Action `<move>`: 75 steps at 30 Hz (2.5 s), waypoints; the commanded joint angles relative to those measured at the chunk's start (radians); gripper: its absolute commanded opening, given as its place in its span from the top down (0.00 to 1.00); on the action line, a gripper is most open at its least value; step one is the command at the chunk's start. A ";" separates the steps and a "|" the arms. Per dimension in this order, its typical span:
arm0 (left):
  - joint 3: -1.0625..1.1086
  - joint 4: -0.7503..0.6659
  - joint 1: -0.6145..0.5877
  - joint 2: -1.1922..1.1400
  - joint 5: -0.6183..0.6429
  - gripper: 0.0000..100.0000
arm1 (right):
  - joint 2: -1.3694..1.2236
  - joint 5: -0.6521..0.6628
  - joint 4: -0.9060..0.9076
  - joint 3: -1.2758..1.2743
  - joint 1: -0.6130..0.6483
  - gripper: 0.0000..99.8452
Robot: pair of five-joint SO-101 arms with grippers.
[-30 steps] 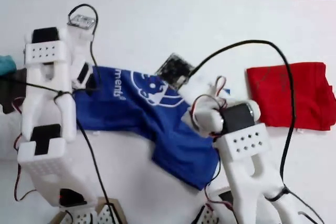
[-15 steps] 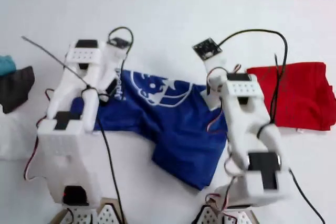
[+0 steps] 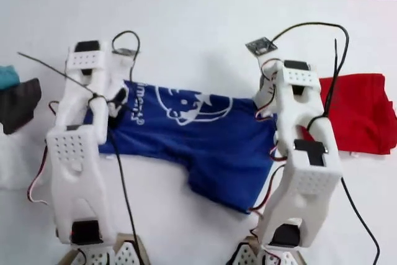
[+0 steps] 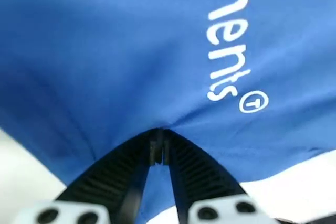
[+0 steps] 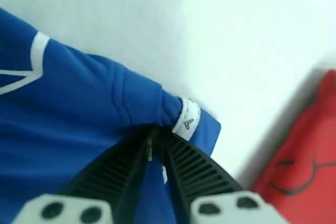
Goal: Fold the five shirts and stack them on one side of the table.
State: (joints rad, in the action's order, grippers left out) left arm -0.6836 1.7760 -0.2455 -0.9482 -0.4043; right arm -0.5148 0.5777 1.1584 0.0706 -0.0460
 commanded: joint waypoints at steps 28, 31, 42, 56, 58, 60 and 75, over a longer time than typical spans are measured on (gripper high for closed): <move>0.599 -0.229 -0.049 0.710 -0.172 0.96 | 0.562 0.009 0.243 -0.137 0.245 0.98; 0.820 -0.419 -0.084 0.718 -0.207 0.96 | 0.682 0.009 0.120 -0.393 0.297 0.98; 0.699 -0.442 -0.164 0.433 -0.207 0.96 | 0.796 0.011 -0.058 -0.864 0.308 0.98; 0.168 -0.089 -0.270 0.141 -0.212 0.96 | 0.794 0.195 -0.113 -0.908 0.140 0.98; 0.136 -0.061 -0.255 0.140 -0.207 0.96 | 0.797 0.192 -0.110 -0.908 0.148 0.98; 0.104 -0.035 -0.236 0.141 -0.207 0.96 | 0.806 0.192 -0.113 -0.891 0.150 0.98; -0.045 -0.006 -0.114 0.222 -0.127 0.96 | 0.581 0.025 -0.131 -0.466 0.206 0.98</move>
State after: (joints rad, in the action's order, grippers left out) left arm -0.6866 1.7576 -0.4097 -0.8025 -0.5639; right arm 0.1849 0.6130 1.0510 -0.4818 0.1304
